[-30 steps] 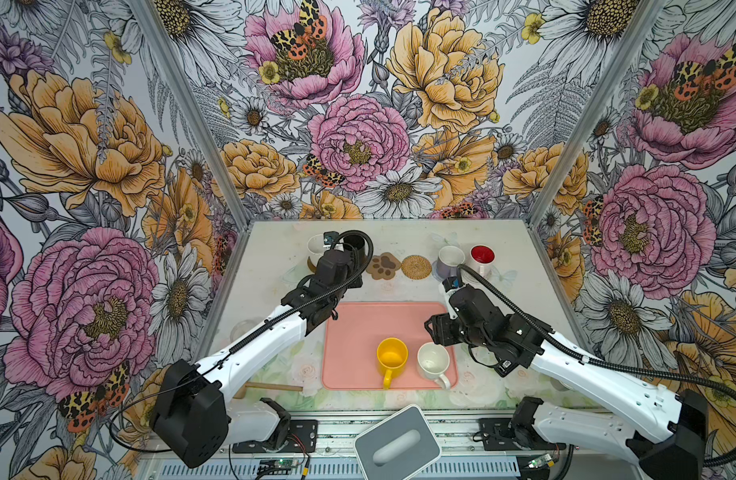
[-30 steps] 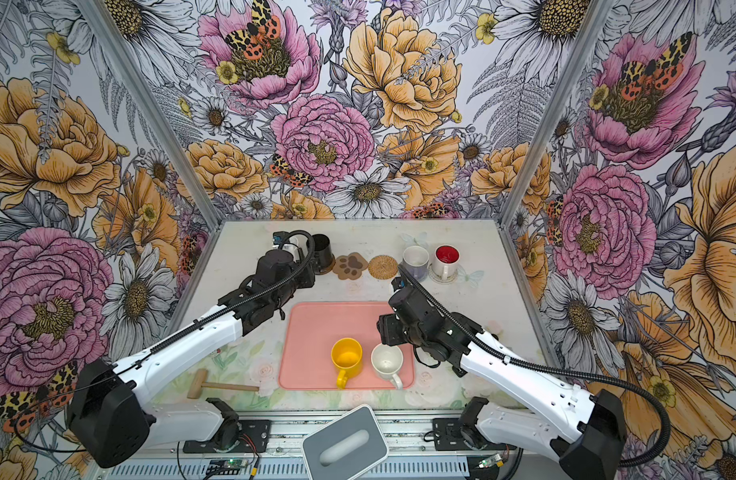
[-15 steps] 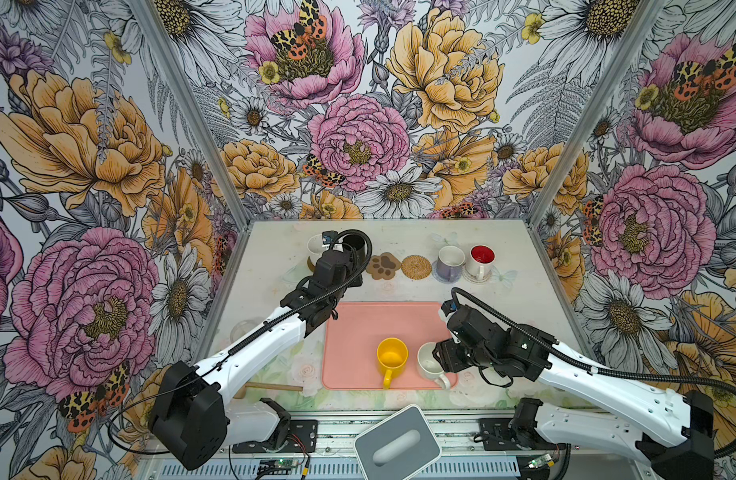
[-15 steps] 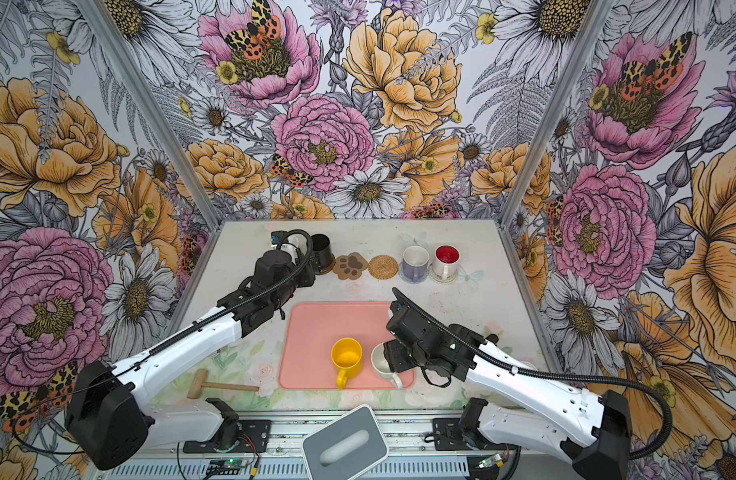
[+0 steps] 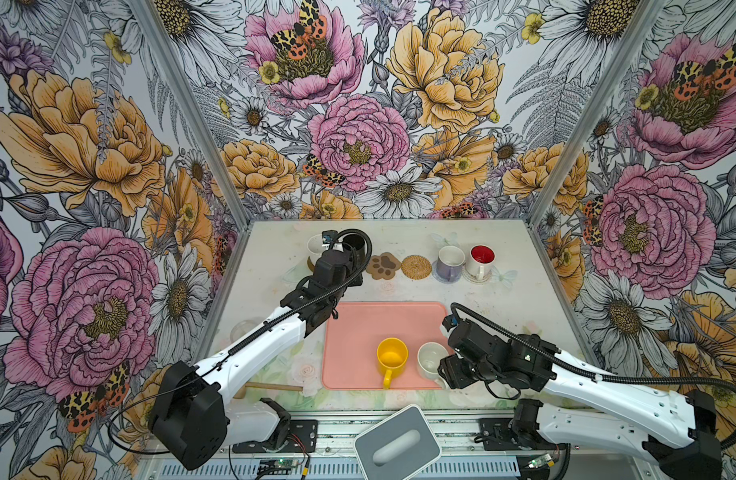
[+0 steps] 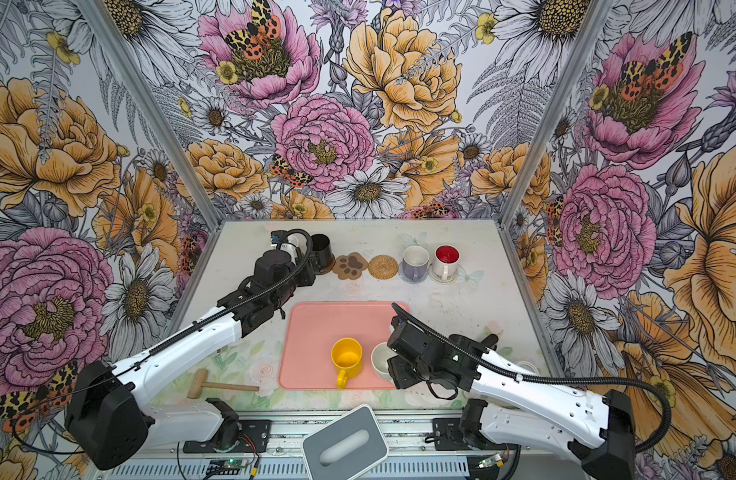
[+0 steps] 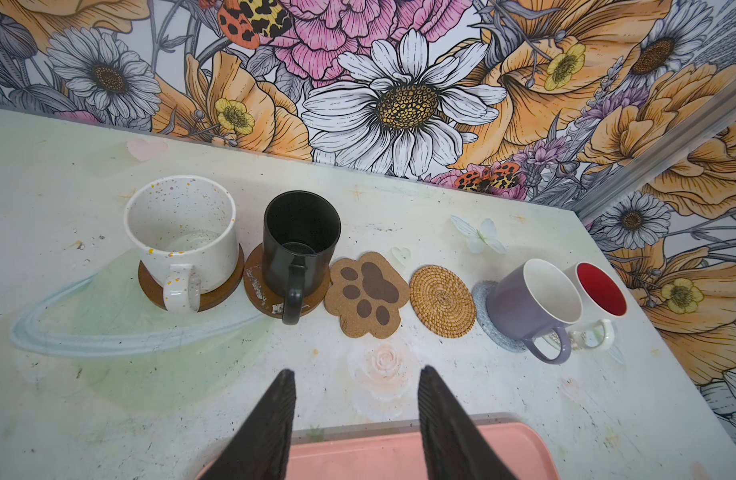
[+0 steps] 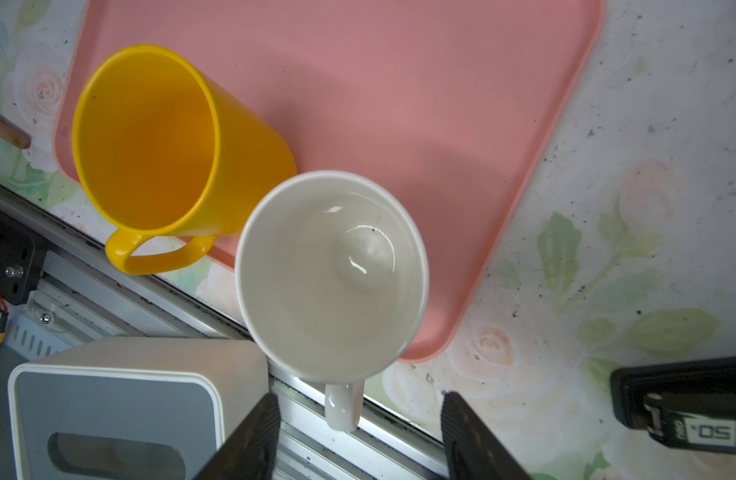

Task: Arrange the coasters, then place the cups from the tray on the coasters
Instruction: 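Move right gripper over the white mug on the pink tray, then lower right gripper into the white mug and grasp its rim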

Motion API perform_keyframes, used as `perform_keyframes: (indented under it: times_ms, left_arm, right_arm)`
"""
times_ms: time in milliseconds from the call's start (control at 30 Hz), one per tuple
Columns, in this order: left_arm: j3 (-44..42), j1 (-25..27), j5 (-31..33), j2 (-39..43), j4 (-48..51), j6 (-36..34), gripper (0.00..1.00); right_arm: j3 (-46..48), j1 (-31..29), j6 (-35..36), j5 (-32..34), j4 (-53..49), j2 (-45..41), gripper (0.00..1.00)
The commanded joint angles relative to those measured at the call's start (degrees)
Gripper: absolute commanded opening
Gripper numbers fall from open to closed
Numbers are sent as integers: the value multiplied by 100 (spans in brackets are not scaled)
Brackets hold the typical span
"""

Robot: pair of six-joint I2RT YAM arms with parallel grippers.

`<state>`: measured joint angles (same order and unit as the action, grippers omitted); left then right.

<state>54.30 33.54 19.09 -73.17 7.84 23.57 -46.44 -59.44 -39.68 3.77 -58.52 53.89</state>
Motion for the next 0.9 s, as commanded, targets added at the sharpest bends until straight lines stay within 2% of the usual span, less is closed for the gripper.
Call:
perform_keyframes:
  times_ms: [0,300,867]
  left_arm:
    - [-25,-5,86,-13,-111,-103,50]
    - [-5,-10,55,-73,-129,-83,50]
    - [10,-14,43,-146,-144,-94,50]
  right_arm:
    - [106,-78,-151,-79,-63,-109,64]
    - [275,-142,-307,26,-8,109,64]
    - [442,-147,-262,-162,806,781,64]
